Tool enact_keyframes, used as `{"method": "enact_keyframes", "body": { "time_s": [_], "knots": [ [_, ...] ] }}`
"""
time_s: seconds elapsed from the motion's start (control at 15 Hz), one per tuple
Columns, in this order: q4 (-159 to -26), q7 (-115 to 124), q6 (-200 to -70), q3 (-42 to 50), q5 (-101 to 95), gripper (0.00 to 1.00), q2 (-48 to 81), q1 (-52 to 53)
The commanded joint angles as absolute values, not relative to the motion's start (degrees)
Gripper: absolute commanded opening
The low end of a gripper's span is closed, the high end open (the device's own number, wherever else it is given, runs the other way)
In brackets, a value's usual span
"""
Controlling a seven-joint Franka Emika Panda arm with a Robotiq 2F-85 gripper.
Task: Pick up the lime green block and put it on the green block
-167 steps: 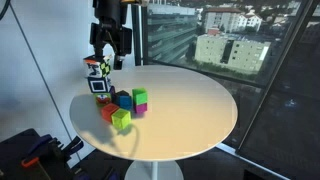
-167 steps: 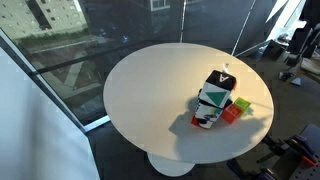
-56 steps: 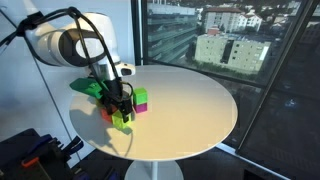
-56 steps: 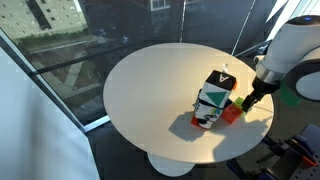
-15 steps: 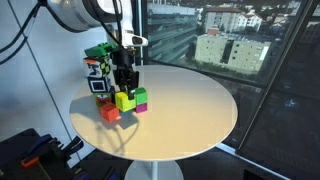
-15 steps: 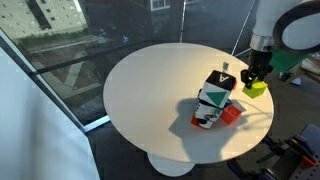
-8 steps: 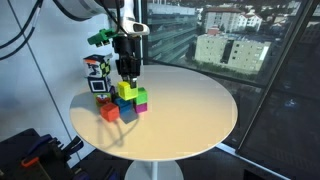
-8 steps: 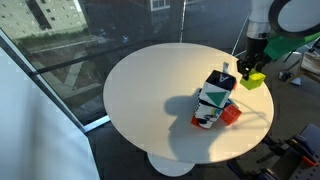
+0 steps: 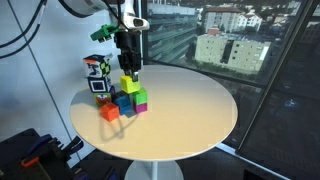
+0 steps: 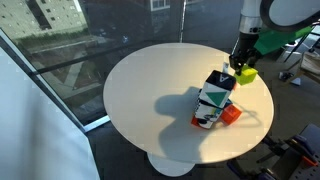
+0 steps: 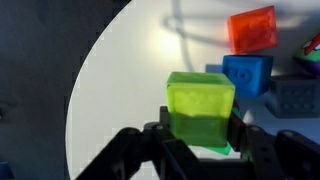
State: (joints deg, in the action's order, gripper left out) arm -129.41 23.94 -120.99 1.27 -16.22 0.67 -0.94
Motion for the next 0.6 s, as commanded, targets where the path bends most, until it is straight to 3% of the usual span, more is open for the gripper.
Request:
{"method": "enact_keyframes", "body": {
  "time_s": [0.0,0.53],
  "knots": [
    [-125.69,26.07,-120.18,0.95,-15.11,0.29,3.47,-0.54],
    [-121.76,27.67,-121.11,1.28,-14.43,0.29,7.80,0.34]
  ]
}}
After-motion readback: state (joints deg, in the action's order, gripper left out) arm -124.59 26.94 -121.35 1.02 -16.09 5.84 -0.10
